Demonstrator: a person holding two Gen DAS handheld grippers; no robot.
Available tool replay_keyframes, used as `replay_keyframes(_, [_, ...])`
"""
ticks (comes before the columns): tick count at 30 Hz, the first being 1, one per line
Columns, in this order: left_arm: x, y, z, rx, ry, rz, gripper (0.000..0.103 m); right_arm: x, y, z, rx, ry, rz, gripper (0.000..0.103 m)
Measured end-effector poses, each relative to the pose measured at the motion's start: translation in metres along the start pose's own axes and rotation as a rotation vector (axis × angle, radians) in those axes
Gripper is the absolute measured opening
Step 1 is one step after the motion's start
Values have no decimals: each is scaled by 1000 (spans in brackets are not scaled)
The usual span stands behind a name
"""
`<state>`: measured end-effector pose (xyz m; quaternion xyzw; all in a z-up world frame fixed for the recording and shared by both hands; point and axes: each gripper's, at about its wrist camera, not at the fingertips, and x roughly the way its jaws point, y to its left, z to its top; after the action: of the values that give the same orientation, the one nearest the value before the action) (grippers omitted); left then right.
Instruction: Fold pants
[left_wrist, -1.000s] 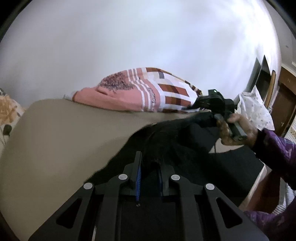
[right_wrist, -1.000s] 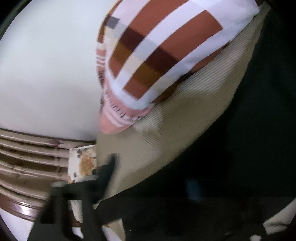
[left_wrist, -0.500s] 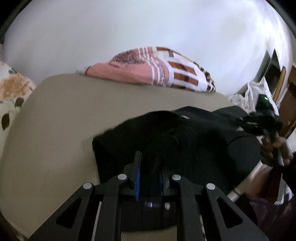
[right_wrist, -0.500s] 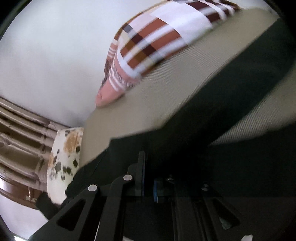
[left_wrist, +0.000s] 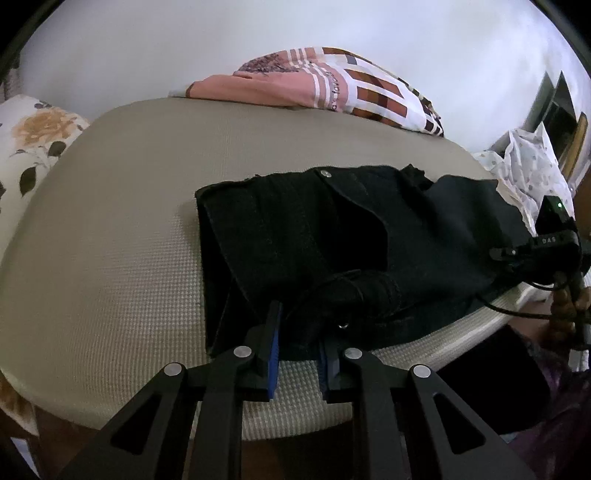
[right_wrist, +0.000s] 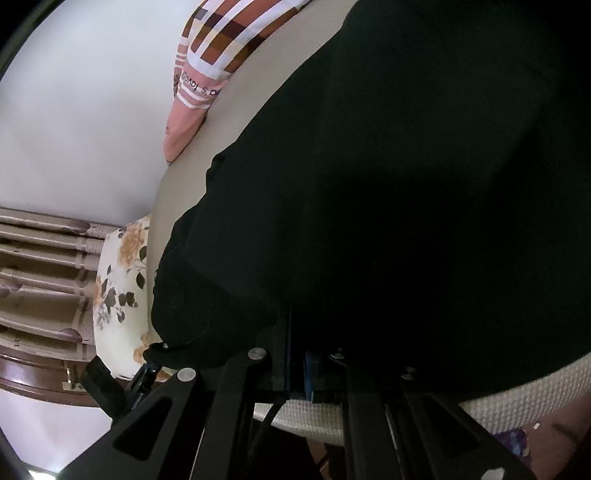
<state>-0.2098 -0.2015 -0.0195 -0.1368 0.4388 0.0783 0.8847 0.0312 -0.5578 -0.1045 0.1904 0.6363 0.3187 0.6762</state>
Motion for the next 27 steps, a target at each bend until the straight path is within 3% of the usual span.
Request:
replay_keyframes(4, [-8, -5, -2, 8, -17, 14, 18, 0, 6, -4, 0, 0, 17, 6])
replay_keyframes(8, [-2, -9, -7, 56, 37, 118, 31, 9, -2, -8, 11, 17, 17, 6])
replay_keyframes(11, [-16, -8, -16, 31, 38, 194, 46, 13, -5, -8, 14, 18, 38, 5])
replay_keyframes(15, [-56, -11, -11, -31, -84, 205, 59, 15, -6, -9, 6, 14, 50, 6])
replay_keyframes(17, [-75, -21, 2, -40, -169, 174, 63, 16, -6, -9, 3, 11, 55, 6])
replay_keyframes(19, [-72, -36, 14, -5, -237, 164, 85, 15, -6, -9, -8, 7, 61, 6])
replay_keyframes(20, [-59, -44, 19, 14, -241, 188, 90, 14, -6, -9, -8, 5, 75, 7])
replay_keyframes(23, [-2, -53, 25, 27, -128, 183, 89, 5, -11, -6, -10, -7, 122, 9])
replay_keyframes(27, [48, -37, 16, -32, -5, 158, 84, -32, -28, 8, -42, -122, 117, 24])
